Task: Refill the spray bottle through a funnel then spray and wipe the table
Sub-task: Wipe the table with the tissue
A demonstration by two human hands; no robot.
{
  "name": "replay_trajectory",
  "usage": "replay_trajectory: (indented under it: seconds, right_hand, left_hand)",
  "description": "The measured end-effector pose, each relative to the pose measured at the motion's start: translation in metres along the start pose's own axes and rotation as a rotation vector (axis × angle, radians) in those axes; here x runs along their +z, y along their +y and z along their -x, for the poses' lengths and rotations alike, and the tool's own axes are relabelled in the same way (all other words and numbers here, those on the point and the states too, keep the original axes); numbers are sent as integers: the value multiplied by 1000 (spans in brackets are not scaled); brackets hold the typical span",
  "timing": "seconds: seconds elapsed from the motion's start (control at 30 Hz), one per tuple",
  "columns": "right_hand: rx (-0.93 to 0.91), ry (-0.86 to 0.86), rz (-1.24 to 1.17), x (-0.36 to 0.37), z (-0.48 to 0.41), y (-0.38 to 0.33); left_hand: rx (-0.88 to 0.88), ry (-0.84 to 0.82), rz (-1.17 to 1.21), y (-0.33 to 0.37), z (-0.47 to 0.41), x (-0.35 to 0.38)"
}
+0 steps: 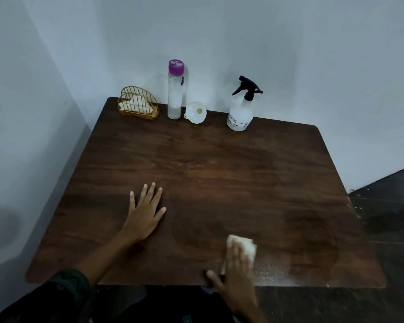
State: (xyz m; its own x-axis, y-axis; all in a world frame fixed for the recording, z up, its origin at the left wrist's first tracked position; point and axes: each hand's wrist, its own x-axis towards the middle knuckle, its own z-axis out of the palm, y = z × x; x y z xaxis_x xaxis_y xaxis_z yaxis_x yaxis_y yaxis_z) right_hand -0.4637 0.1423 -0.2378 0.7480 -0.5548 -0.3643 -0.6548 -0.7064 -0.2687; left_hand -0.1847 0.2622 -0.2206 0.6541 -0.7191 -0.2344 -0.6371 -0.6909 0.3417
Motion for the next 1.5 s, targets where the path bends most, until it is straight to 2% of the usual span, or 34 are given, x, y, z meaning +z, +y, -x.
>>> replay_trajectory:
  seconds: [0.1,0.27,0.4,0.5,0.67,0.73,0.87,0.93,1.0,1.07,1.13,1.23,1.33,1.5]
  right_hand:
    - [-235,-43,99,13,-23,-64]
    - [-431,-48,155,-15,-96,-123]
    - [-302,-26,67,-50,-157,-119]
    - [-160,12,41,-64,-171,-84]
    - [-153,109,-18,-60,-138,-25]
    - [-131,152,-84,-51,-121,-17]
    - [-30,371,-193,-39,-78,-19]
    - [23,360,-240,-36,-61,-14]
    - [78,312,-393,-48,-48,-10]
    - [148,287,-834,-71,-44,-6]
    - [258,273,-1266,-93,-44,4]
    - [352,217,-1680,-116,-50,36]
    - [348,188,-1811,-140,-56,72]
    - [372,215,-1760,-168,-72,147]
  left_hand:
    - [0,6,17,-4,4,-4]
    - [-20,20,-16,-10,7,-16]
    - [-13,31,-65,-20,17,-29]
    - [-6,13,-63,-32,23,-38]
    - [19,-47,-95,-40,21,-40]
    - [52,-71,-91,-33,16,-37]
    - [163,-77,-28,-1,1,-27]
    - [224,-97,34,23,-6,-22]
    - [275,-156,148,48,-12,-18]
    - [253,-272,388,73,-15,-16]
    - [149,-434,692,102,-16,-15]
    - [34,-616,958,156,-17,-11]
    - [7,-617,1120,213,-24,1]
    - [24,-474,1147,317,-43,23]
